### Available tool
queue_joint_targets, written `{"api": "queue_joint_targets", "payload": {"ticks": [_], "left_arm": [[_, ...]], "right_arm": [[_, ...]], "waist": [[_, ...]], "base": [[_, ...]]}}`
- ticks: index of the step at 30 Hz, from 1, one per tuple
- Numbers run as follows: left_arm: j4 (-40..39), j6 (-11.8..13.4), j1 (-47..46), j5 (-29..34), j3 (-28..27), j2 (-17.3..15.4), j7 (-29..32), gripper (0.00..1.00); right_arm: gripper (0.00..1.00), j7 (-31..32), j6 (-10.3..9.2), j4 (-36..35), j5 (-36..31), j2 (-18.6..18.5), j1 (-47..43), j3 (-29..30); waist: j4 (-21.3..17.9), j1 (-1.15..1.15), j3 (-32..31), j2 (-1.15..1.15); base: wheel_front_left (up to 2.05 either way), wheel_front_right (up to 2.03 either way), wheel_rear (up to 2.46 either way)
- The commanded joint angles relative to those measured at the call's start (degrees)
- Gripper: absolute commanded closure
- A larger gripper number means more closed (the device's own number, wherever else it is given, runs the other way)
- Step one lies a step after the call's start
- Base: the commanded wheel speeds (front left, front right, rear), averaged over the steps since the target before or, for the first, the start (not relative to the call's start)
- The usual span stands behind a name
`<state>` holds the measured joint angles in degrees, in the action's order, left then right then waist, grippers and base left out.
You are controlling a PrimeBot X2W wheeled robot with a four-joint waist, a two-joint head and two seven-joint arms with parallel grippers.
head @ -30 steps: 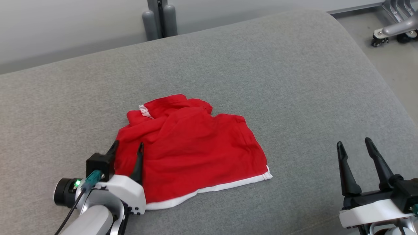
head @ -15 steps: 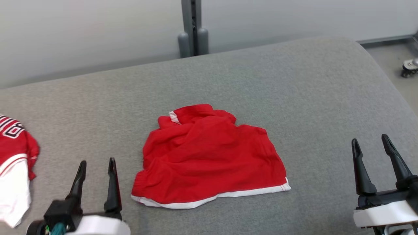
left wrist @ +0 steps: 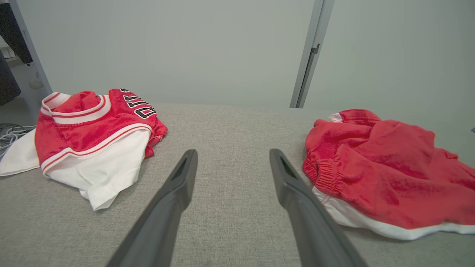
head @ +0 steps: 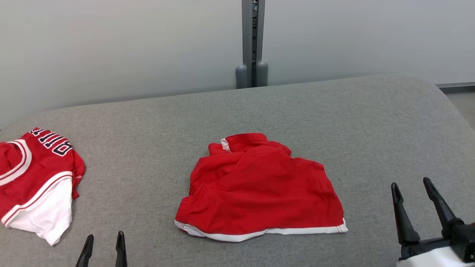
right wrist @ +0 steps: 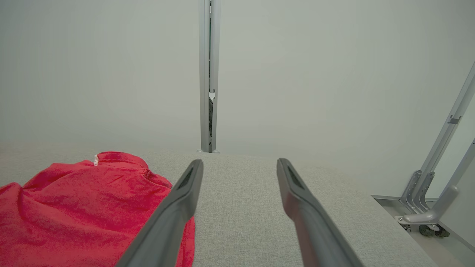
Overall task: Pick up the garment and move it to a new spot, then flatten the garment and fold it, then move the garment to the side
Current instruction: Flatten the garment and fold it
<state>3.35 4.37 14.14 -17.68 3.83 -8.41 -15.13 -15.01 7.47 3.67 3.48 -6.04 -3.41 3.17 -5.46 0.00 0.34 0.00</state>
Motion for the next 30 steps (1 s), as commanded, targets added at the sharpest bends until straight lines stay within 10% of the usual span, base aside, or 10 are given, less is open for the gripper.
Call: {"api": "queue_joint_targets", "payload": {"ticks": [1, 14, 30], "left_arm": [[0.7, -1.6, 0.7, 1.2, -1.4, 0.4, 0.0, 0.00], [1.6, -10.0, 2.0, 6.7, -8.2, 4.5, 0.0, 0.00], [2.1, -11.7, 1.7, 8.7, -9.3, 5.3, 0.0, 0.00]], "right_arm": [[0.00, -0.3, 0.05, 0.6, -0.2, 0.1, -0.8, -0.2], [0.00, -0.3, 0.05, 2.4, -0.1, 1.6, -2.3, -0.5], [0.00, -0.3, 0.05, 2.9, -0.1, 2.1, -1.6, -0.9]], "waist": [[0.5, 0.00, -0.5, 0.00], [3.2, 0.00, -1.5, 0.00], [2.3, 0.00, -1.8, 0.00]], "base": [[0.00, 0.00, 0.00], [0.00, 0.00, 0.00], [0.00, 0.00, 0.00]]}}
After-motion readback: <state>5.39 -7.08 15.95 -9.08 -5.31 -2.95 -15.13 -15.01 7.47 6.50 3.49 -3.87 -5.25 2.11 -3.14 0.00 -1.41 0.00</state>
